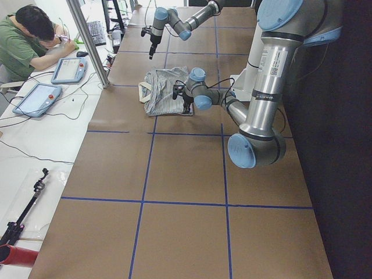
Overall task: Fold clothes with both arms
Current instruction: 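Lower the left gripper to the folded shirt's side edge nearest it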
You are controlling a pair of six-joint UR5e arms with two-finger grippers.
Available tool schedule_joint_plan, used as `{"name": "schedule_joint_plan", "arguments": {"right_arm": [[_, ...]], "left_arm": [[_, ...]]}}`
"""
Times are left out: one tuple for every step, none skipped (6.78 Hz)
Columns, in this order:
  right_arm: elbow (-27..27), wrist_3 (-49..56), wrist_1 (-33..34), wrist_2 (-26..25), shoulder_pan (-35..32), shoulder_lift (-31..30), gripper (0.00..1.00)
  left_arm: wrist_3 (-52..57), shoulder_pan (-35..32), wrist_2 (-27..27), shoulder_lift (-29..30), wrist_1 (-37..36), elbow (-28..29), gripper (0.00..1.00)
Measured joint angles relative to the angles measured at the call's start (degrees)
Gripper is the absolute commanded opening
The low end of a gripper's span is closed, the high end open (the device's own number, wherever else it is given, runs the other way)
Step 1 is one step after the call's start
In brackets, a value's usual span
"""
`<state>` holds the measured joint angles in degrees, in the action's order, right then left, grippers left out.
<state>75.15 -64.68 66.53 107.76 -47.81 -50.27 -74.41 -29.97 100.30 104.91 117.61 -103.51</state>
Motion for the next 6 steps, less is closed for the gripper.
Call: {"name": "schedule_joint_plan", "arguments": {"right_arm": [[0.0, -0.01, 0.0, 0.0, 0.0, 0.0, 1.0], [0.0, -0.03, 0.0, -0.01, 0.0, 0.0, 1.0], [0.0, -0.07, -0.02, -0.01, -0.01, -0.03, 1.0], [0.0, -0.09, -0.06, -0.03, -0.01, -0.09, 1.0], [0.0, -0.1, -0.08, -0.07, -0.01, -0.14, 1.0], [0.0, -0.14, -0.08, -0.11, -0.01, -0.19, 1.0]], "left_arm": [[-0.64, 0.64, -0.46, 0.0, 0.08, 0.33, 0.58], [-0.81, 1.0, -0.66, -0.1, 0.08, 0.52, 0.58], [-0.83, 1.38, -0.75, -0.23, 0.08, 0.59, 0.55], [-0.83, 1.89, -0.79, -0.28, 0.07, 0.59, 0.55], [-0.83, 2.28, -0.8, -0.31, 0.07, 0.6, 0.53], [-0.81, 2.47, -0.79, -0.32, 0.07, 0.6, 0.53]]}}
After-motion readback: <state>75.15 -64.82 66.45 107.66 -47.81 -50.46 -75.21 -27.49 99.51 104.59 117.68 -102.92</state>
